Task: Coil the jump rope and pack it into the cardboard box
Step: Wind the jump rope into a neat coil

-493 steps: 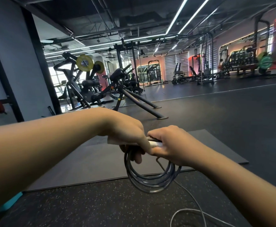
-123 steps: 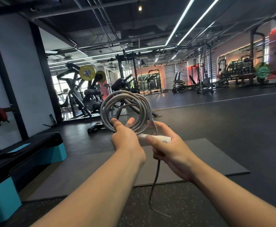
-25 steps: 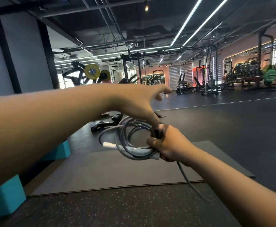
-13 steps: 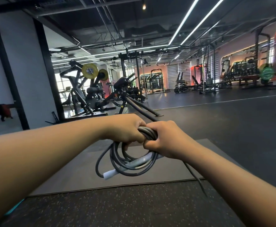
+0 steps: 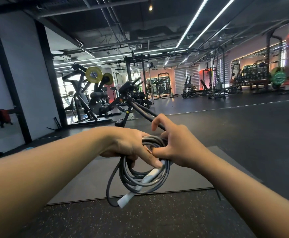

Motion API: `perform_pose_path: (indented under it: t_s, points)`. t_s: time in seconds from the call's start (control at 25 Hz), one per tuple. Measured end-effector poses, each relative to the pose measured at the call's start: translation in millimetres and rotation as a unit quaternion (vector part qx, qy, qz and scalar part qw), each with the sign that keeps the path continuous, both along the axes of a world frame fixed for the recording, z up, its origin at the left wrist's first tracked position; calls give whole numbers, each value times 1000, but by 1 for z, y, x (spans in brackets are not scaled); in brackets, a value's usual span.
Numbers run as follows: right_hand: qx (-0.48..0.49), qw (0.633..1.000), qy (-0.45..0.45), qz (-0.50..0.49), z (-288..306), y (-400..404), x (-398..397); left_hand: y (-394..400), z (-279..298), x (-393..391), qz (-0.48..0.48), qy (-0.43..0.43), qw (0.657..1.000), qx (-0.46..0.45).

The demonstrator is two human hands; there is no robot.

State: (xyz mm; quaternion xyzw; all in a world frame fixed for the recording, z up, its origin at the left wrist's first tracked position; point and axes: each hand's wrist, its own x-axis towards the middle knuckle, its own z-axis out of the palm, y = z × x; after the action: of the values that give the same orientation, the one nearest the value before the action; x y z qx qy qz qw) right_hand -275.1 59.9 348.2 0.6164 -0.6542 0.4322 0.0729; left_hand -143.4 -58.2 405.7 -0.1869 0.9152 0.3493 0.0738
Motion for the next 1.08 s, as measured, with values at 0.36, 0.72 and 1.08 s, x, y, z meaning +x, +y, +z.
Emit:
perform_pose_path:
  t_s: [0.36, 0.72, 1.08]
  points:
    - [-27, 999, 6, 35, 4, -2, -7, -2, -25, 0, 66, 196, 978, -35]
    - [-52, 996, -61, 38, -4, 7, -22, 0, -2, -2, 44, 234, 962, -136]
    - [-8, 972, -233, 32, -61, 21, -47, -1, 34, -1, 76, 346, 935, -25]
